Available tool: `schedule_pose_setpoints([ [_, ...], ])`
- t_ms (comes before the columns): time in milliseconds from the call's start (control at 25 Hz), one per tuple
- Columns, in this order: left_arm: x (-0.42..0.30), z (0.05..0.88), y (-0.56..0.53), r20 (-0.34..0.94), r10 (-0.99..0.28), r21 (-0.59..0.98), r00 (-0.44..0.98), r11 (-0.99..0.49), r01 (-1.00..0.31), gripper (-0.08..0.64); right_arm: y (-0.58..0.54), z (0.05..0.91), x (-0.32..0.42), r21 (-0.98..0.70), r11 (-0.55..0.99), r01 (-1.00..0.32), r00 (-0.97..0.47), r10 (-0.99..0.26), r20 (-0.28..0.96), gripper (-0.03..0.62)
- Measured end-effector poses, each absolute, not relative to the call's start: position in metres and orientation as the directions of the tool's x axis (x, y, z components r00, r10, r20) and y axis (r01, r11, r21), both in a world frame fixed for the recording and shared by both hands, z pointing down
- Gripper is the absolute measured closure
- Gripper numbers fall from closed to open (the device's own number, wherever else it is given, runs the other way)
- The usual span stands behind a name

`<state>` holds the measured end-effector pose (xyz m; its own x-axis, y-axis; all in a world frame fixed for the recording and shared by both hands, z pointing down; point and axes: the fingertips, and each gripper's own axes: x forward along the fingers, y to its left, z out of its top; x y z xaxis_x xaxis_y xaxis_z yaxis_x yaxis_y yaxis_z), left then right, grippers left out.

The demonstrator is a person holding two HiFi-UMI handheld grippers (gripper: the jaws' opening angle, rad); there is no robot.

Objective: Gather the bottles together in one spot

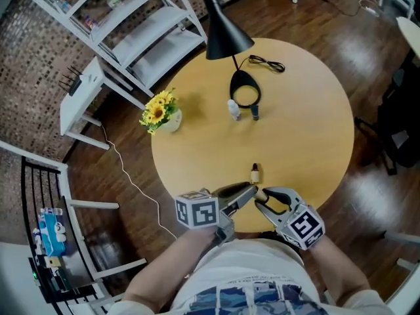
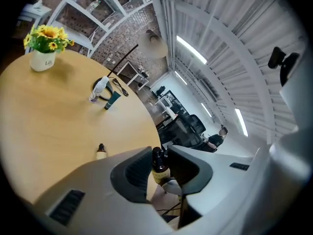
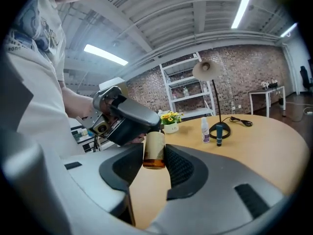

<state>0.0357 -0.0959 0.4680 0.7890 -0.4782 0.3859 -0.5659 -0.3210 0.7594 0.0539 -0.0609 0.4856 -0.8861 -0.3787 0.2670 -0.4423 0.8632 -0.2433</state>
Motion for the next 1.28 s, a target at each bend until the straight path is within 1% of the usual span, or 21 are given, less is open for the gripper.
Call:
schedule_pose_setpoints([
  [40,0.037,0.467,-0.102,0.400,-0.486,0.735,0.777,-0.337,-0.589,0.483,-0.066,0.488,0.061,-0.230,0.854,-0.468,-0.872,-0.402,0.281,0.439],
  [120,0.033,0.466,-0.121,0.436,-0.524,0.661,0.731,-0.365,-0.656,0.483,-0.079,0.495,0.079,-0.211,0.824,-0.526,-0.835,-0.453,0.312,0.377],
  [160,0.029,0.467,-0.133,0.457,-0.551,0.609,0.698,-0.378,-0.697,0.482,-0.084,0.499,0.088,-0.210,0.806,-0.553,-0.817,-0.474,0.329,0.368],
  [280,0.011,0.477,-0.175,0.522,-0.637,0.404,0.567,-0.401,-0.822,0.482,-0.091,0.509,0.113,-0.226,0.758,-0.612,-0.774,-0.515,0.369,0.356],
  [360,0.000,0.490,-0.204,0.544,-0.685,0.286,0.484,-0.391,-0.875,0.482,-0.093,0.513,0.126,-0.214,0.736,-0.642,-0.749,-0.544,0.378,0.356],
  [600,-0.023,0.542,-0.280,0.562,-0.762,0.091,0.322,-0.330,-0.940,0.482,-0.099,0.515,0.156,-0.199,0.689,-0.697,-0.695,-0.583,0.421,0.356],
  [760,-0.032,0.576,-0.316,0.566,-0.777,0.030,0.275,-0.314,-0.949,0.482,-0.103,0.531,0.174,-0.198,0.652,-0.732,-0.660,-0.604,0.447,0.356],
  [1040,-0.040,0.612,-0.353,0.551,-0.800,0.022,0.238,-0.271,-0.962,0.482,-0.092,0.549,0.198,-0.208,0.617,-0.759,-0.616,-0.577,0.537,0.356],
  [1280,-0.038,0.626,-0.349,0.557,-0.790,-0.018,0.256,-0.319,-0.947,0.479,-0.097,0.549,0.200,-0.210,0.605,-0.768,-0.607,-0.583,0.540,0.356],
])
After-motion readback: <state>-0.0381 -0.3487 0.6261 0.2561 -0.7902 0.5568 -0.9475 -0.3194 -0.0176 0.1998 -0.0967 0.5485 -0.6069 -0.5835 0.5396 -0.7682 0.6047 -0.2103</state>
